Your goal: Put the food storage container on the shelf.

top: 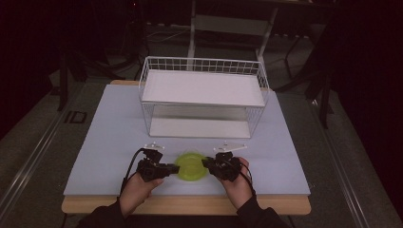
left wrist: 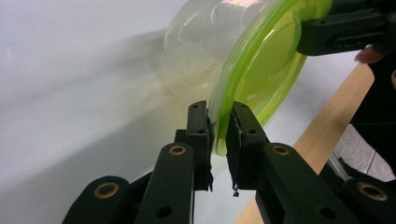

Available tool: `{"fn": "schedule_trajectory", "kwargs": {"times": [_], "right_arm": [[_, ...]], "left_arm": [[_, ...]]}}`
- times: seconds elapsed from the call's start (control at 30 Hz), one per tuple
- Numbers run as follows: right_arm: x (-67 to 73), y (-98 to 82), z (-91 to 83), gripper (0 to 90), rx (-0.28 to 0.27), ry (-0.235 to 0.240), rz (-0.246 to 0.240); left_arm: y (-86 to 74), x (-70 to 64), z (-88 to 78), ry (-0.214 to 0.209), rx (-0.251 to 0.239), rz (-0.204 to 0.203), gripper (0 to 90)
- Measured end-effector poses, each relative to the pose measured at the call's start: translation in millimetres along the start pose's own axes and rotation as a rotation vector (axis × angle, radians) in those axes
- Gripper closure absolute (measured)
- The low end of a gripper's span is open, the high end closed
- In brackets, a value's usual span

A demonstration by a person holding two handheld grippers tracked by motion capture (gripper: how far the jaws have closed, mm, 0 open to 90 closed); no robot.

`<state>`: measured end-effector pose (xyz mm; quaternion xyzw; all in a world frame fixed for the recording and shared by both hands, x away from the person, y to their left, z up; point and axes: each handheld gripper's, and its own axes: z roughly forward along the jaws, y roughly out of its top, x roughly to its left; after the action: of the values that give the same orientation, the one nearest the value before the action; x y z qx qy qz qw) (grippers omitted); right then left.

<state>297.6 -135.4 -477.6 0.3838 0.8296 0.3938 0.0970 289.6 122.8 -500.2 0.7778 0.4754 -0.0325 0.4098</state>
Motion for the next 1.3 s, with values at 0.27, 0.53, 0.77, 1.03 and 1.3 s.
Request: {"fn": "schedule_trajectory", "kwargs": {"times": [0.27, 0.53, 0.77, 1.03, 1.3], "right_arm": [[0.3, 9.6, -10.6, 79.5, -0.046, -0.005, -0.016], [2.7, 32.3, -31.3, 79.5, -0.104, -0.002, -0.037], [5.3, 48.3, -44.2, 79.5, -0.135, 0.002, -0.042], [5.6, 64.7, -60.3, 79.6, -0.182, 0.003, -0.048], [3.0, 83.5, -78.7, 79.5, -0.212, 0.001, -0.002]], "left_arm": [[9.6, -5.7, -12.3, -0.014, -0.042, 0.005, 81.1], [25.9, -15.7, -35.4, -0.021, -0.115, 0.043, 81.3], [38.6, -22.2, -51.8, -0.019, -0.144, 0.070, 81.4], [56.7, -32.0, -67.6, -0.021, -0.171, 0.091, 81.5], [77.7, -41.8, -82.2, -0.037, -0.215, 0.105, 81.9]]}}
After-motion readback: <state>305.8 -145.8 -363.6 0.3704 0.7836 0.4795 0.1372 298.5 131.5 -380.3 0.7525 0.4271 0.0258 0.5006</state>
